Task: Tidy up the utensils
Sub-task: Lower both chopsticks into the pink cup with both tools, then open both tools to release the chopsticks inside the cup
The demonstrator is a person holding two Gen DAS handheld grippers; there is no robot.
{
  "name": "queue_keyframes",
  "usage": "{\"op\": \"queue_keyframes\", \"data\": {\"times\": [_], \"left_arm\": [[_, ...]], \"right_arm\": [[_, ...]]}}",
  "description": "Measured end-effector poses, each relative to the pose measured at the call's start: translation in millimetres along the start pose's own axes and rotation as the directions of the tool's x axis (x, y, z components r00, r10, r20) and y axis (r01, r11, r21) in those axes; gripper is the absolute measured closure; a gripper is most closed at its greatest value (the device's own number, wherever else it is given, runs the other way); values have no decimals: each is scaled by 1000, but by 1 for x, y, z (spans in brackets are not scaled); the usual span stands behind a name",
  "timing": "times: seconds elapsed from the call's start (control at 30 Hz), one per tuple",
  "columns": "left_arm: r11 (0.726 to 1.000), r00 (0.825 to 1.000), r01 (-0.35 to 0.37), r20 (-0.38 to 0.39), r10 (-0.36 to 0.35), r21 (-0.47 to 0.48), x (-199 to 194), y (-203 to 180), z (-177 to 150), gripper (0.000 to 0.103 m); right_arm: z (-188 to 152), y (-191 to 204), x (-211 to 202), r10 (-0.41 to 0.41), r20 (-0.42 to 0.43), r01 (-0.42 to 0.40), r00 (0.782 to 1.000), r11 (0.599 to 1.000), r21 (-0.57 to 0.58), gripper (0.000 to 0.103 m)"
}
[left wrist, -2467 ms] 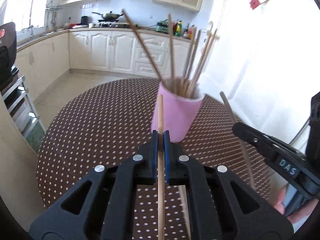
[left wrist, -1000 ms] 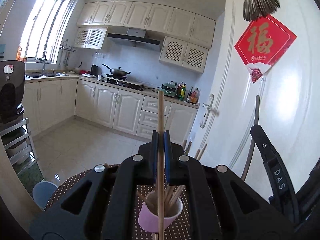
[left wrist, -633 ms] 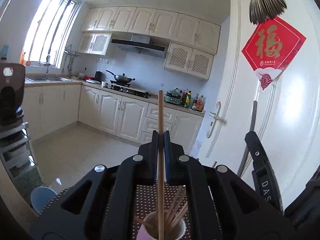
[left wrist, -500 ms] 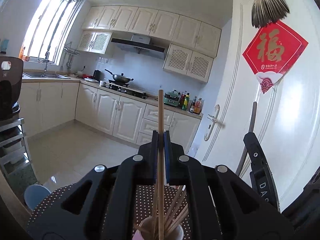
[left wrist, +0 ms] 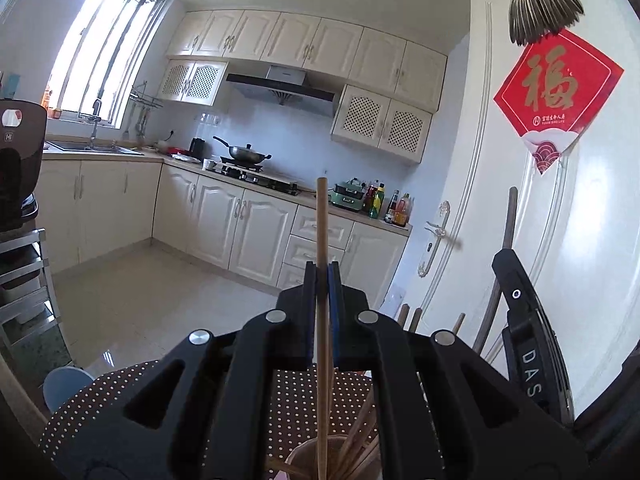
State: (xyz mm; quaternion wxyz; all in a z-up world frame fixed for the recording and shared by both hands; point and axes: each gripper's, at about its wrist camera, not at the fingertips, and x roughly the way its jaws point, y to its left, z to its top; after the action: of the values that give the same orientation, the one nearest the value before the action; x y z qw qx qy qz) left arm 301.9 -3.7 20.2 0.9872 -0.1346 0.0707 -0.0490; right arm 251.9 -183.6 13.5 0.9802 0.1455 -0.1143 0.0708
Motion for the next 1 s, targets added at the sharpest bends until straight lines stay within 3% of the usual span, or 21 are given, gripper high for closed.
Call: {"op": "queue_keyframes", "data": {"times": [0.47,0.77,1.0], "left_arm": [[998,996,13,-85,-8,59,-3,10,-35,97],[997,990,27,-138,-17,75,-6,14,-49,96],[991,985,15,-170,7,130,-14,10,-55,95]], "right_arm": [[-23,-3,-5,-30,-110,27,993,999,-30,98],[-36,-5,-11,-28,-208,19,978,999,-48,97],[-36,-8,-18,20,-289,-32,957,999,-34,95]]}}
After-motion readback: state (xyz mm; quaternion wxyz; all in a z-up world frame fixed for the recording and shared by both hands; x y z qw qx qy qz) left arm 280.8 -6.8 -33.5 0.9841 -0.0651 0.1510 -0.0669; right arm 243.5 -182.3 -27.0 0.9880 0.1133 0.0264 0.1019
